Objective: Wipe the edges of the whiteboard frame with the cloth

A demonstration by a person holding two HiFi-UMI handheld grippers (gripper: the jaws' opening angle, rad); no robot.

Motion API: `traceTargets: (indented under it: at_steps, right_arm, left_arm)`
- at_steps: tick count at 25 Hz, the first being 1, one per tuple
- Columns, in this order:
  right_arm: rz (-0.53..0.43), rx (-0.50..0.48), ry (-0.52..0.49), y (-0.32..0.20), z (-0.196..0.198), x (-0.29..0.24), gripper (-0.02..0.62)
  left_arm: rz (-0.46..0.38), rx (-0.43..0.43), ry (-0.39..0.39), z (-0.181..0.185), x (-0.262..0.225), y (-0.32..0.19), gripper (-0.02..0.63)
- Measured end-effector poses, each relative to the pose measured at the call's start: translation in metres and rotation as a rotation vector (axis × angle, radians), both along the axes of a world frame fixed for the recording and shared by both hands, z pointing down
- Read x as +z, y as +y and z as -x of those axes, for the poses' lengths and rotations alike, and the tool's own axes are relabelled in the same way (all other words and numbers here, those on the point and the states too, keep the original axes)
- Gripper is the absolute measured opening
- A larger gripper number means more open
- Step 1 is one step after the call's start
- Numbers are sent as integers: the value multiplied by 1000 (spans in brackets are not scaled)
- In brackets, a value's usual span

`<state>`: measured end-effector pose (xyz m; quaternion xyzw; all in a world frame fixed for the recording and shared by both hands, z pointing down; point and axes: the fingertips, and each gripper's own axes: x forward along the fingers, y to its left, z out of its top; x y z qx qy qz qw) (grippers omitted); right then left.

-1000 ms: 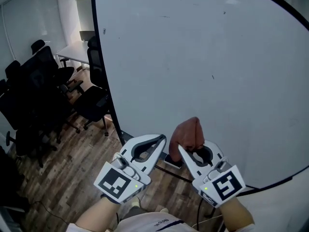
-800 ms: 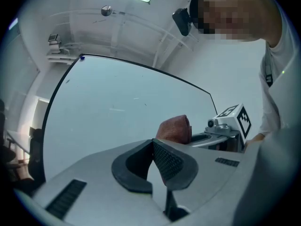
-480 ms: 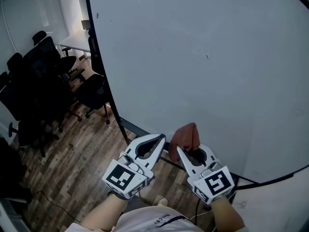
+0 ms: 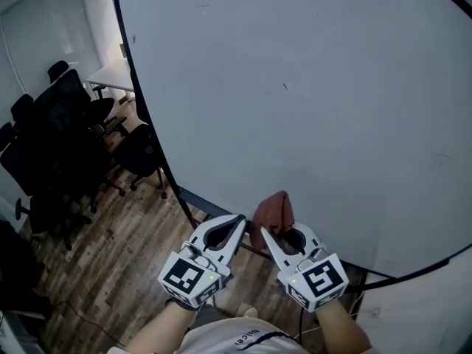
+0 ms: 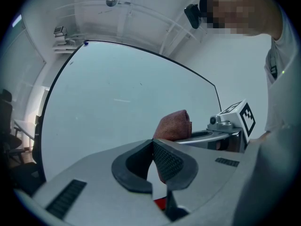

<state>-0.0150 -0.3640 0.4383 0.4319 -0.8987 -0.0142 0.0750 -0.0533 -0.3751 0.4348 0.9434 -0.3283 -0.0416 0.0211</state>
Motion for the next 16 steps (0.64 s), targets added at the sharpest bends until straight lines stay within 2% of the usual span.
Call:
traceTargets:
  at_steps: [16]
  right_arm:
    - [-13,-17,-19,19,-12,-8,54]
  left_arm:
    - [-4,-10,-3,-12,-2,24,9]
